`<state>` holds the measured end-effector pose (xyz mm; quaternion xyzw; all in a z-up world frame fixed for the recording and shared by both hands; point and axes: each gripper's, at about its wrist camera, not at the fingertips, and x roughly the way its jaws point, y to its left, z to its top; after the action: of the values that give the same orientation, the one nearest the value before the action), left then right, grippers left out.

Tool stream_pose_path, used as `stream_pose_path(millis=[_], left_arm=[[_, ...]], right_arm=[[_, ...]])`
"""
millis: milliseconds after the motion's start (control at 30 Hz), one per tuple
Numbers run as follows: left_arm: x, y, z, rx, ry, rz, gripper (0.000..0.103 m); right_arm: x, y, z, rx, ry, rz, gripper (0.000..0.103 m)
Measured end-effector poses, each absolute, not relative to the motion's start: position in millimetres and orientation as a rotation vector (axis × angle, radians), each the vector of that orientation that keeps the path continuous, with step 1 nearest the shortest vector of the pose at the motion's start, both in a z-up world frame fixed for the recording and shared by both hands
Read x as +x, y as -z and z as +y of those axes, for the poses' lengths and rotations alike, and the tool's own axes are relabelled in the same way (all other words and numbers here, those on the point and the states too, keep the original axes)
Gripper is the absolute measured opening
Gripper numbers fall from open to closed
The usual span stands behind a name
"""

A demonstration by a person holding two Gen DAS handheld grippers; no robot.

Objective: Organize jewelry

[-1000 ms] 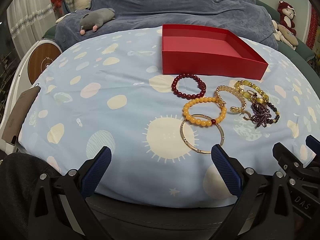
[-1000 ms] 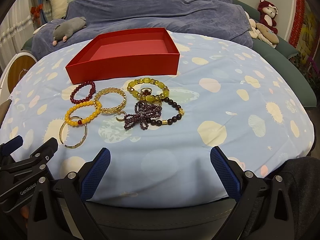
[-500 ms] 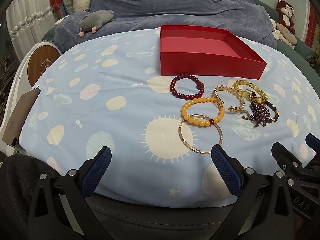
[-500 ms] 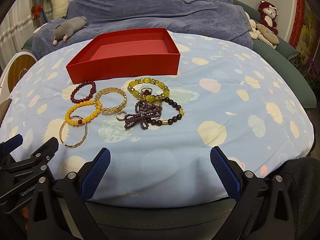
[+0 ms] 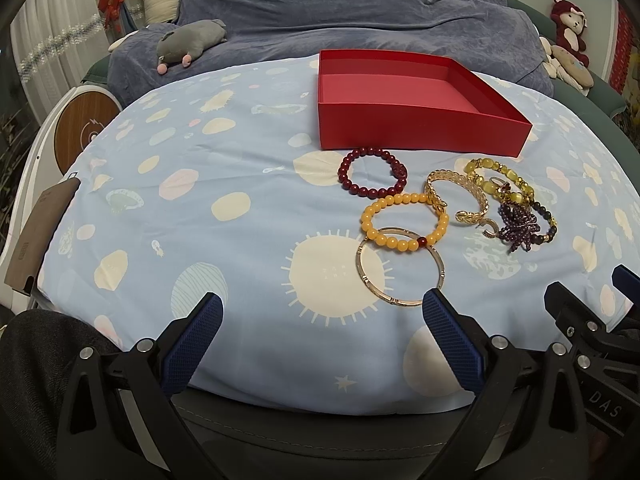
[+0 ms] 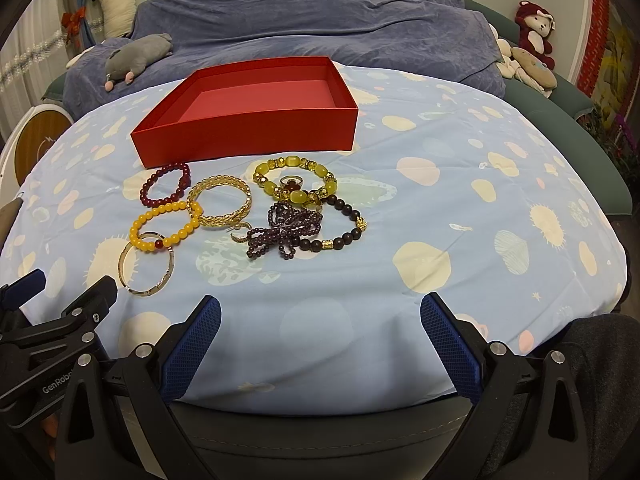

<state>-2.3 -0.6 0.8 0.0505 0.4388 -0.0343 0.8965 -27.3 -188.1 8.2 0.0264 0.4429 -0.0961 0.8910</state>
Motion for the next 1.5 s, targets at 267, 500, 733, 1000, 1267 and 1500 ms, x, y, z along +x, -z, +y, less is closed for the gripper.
stream_pose_path(millis=[267,500,733,1000,1267,1500], left_arm=[[-2.4,-2.2,-0.2,0.106,0.073,0.911,0.096],[-4.2,-2.2,-0.7,0.108,0.074,0.911,0.096],[-2.5,-0.2,-1.0,0.107,0.074,0.911,0.096],[-2.5,-0.2,-1.0,0.107,0.074,0.911,0.096],[-2.6,-0.1,-1.0,0.107,0.074,0.91,0.096],[-2.4,-0.5,-1.4,0.103,0.077,0.911,0.096]], right_arm=[[-27.7,-8.8,-188.5,0.055,0.2,0.919,0.096],[-27.9,-9.0,-188.8,0.054,0.199,0.917,0.096],[-28.0,-8.9,-188.7,0.055,0.2,0.917,0.096],[-28.3,-9.2,-188.8,0.055,0.2,0.916,0.096],[-28.3,-8.6,-188.4,0.055,0.2,0.916,0.096],[-29.1,-10.5,-190.8,0.06,0.203,0.914,0.096]])
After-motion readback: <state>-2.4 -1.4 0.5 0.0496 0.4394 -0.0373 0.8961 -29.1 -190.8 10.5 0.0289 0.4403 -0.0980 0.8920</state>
